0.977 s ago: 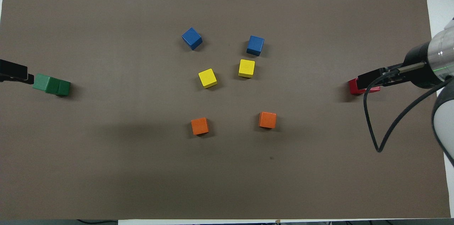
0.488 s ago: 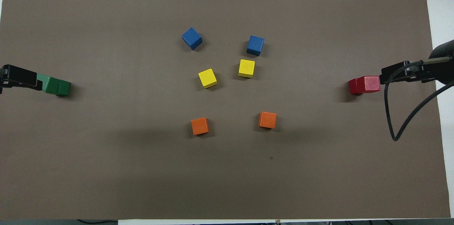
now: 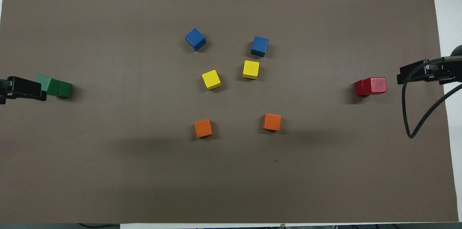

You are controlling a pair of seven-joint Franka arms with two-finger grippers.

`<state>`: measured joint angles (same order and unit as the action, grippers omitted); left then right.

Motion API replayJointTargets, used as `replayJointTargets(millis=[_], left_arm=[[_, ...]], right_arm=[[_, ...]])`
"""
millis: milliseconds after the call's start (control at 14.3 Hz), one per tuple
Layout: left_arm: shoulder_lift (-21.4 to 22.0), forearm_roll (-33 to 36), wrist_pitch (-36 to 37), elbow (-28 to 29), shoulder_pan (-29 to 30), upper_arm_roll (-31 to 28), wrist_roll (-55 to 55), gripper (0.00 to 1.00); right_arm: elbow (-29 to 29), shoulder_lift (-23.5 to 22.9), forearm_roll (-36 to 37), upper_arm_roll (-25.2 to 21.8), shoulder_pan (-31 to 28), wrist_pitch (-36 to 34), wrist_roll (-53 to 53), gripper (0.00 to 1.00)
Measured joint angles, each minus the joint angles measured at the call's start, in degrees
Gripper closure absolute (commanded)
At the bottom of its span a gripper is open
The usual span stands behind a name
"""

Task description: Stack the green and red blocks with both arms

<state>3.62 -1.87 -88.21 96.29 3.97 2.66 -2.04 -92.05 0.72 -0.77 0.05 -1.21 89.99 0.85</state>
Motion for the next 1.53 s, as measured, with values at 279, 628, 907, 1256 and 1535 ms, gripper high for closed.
replayJointTargets(millis=[279, 628, 907, 1256, 1535], left_arm=[[0.3, 2.4, -0.5, 0.5, -0.3, 0.0, 0.0, 0.0], [0.4, 2.7, -1.1, 0.5, -0.8, 0.1, 0.0, 0.0], [0.4, 2.7, -2.4, 0.5, -0.8, 0.1, 0.0, 0.0], [0.4, 2.7, -2.4, 0.5, -0.8, 0.1, 0.0, 0.0], [0.4, 2.6, -2.5, 0.5, -0.8, 0.1, 0.0, 0.0]], right_arm=[[0.0, 0.0, 0.1, 0.0, -0.4, 0.0, 0.0, 0.0], [0.0, 0.0, 0.1, 0.0, -0.8, 0.0, 0.0, 0.0], [-0.3, 0.0, 0.1, 0.0, -0.8, 0.0, 0.0, 0.0], [-1.1, 0.0, 0.1, -0.3, -0.9, 0.1, 0.0, 0.0], [-1.2, 0.0, 0.1, -0.3, -1.6, 1.1, 0.0, 0.0]])
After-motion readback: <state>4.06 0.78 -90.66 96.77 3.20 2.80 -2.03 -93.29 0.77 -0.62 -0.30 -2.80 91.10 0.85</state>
